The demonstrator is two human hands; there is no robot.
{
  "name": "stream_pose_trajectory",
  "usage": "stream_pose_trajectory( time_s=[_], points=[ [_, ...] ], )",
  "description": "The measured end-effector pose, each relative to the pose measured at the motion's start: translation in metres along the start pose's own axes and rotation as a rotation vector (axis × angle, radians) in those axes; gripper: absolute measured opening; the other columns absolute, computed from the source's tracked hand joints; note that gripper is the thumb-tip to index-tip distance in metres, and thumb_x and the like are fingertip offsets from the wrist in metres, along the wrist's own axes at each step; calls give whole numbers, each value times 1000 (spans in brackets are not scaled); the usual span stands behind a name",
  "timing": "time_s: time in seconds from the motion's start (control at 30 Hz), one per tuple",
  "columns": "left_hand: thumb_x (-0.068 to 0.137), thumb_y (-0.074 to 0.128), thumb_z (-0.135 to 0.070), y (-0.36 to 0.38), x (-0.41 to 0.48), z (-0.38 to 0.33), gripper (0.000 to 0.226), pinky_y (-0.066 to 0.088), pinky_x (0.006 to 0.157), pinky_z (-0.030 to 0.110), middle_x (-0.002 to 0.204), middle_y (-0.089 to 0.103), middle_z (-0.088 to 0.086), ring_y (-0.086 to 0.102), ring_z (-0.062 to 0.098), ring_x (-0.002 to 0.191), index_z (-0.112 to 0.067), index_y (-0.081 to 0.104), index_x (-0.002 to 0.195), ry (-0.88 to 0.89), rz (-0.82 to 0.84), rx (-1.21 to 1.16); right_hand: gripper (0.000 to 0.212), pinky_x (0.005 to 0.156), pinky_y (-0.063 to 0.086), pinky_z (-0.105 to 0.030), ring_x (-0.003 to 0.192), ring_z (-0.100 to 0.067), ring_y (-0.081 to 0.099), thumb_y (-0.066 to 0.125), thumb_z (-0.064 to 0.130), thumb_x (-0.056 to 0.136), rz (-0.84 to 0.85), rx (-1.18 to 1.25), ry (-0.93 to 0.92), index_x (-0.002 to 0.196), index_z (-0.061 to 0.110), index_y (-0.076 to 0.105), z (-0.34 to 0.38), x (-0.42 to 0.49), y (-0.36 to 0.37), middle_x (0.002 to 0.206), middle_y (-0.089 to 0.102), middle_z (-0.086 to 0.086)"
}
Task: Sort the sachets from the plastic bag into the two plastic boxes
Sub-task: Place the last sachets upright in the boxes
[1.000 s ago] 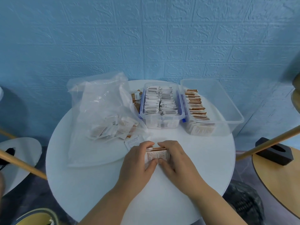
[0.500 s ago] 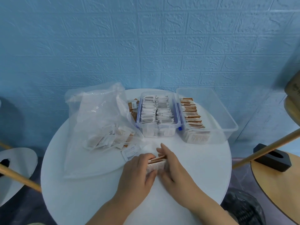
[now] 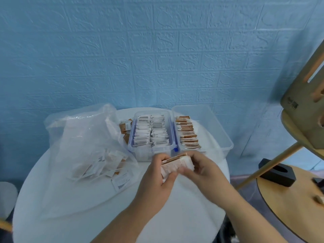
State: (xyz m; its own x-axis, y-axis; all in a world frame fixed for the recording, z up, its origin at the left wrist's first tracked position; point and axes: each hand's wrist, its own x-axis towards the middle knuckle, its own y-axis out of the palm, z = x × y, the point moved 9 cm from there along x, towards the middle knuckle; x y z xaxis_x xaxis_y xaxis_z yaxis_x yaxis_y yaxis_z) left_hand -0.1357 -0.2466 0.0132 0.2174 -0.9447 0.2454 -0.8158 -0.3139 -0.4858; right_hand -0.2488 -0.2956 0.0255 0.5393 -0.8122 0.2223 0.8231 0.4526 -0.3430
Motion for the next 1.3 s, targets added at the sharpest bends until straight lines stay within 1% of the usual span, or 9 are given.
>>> stream_pose_trajectory(
  time_s=[0.1, 0.2, 0.27, 0.33, 0.47, 0.7, 0.87, 1.13, 1.3],
  points=[
    [85, 64, -24, 18, 21, -24, 32, 44, 71, 7, 106, 57, -14, 56, 0, 93, -33, 41, 107, 25, 1, -23, 22, 86, 51, -38, 90, -15, 63, 64, 11, 85, -9, -96, 3, 101, 26, 60, 10, 11, -38, 94, 68, 6],
    [82, 67, -30, 24, 39, -33, 42, 41, 88, 20, 116, 55, -5, 50, 11, 105, -19, 50, 118, 151, -118, 201, 19, 84, 49, -30, 88, -15, 63, 63, 9, 85, -89, -232, 14, 99, 22, 61, 17, 28, -89, 92, 69, 3],
    [84, 64, -32, 29, 47, -31, 43, 35, 95, 24, 121, 53, 2, 45, 19, 114, -13, 52, 120, 206, -177, 351, 20, 77, 45, -17, 84, -11, 61, 62, 9, 85, -88, -421, 40, 97, 24, 59, 16, 44, -116, 91, 67, 5],
    [84, 64, -28, 33, 50, -25, 41, 35, 98, 28, 123, 51, 5, 44, 22, 118, -10, 53, 120, 186, -204, 373, 22, 68, 40, -13, 82, -10, 57, 62, 10, 84, -18, -599, 83, 100, 25, 60, 7, 60, -130, 93, 66, 4],
    [83, 66, -18, 39, 45, -17, 32, 39, 92, 25, 116, 55, 7, 52, 24, 110, -9, 56, 112, 227, -303, 297, 27, 74, 37, -23, 91, -18, 56, 62, 15, 85, 183, -911, 65, 112, 19, 61, -8, 81, -122, 105, 66, -3],
    [90, 46, -33, 45, 41, -10, 30, 41, 92, 21, 114, 54, 6, 53, 19, 108, -12, 59, 107, 286, -399, 309, 34, 84, 40, -24, 107, -17, 54, 57, 20, 88, 439, -1169, 56, 122, 23, 58, -28, 89, -92, 118, 62, 2],
    [90, 45, -27, 44, 39, -9, 24, 35, 90, 11, 112, 49, 3, 51, 17, 105, -14, 61, 103, 337, -458, 325, 33, 82, 42, -25, 102, -16, 55, 60, 22, 85, 502, -1195, 64, 118, 23, 60, -36, 89, -84, 114, 64, 3],
    [91, 44, -29, 46, 39, -8, 19, 40, 88, 15, 114, 54, 8, 52, 17, 107, -22, 50, 108, 332, -442, 359, 30, 90, 44, -26, 101, -14, 57, 61, 23, 86, 600, -1111, 134, 116, 22, 62, -40, 88, -80, 111, 64, 4],
    [91, 42, -28, 47, 39, -7, 21, 44, 83, 20, 115, 54, 8, 54, 20, 107, -20, 52, 108, 323, -431, 375, 22, 69, 35, -7, 92, -2, 54, 57, 23, 90, 613, -993, 163, 110, 22, 67, -35, 85, -82, 108, 66, 9]
  ],
)
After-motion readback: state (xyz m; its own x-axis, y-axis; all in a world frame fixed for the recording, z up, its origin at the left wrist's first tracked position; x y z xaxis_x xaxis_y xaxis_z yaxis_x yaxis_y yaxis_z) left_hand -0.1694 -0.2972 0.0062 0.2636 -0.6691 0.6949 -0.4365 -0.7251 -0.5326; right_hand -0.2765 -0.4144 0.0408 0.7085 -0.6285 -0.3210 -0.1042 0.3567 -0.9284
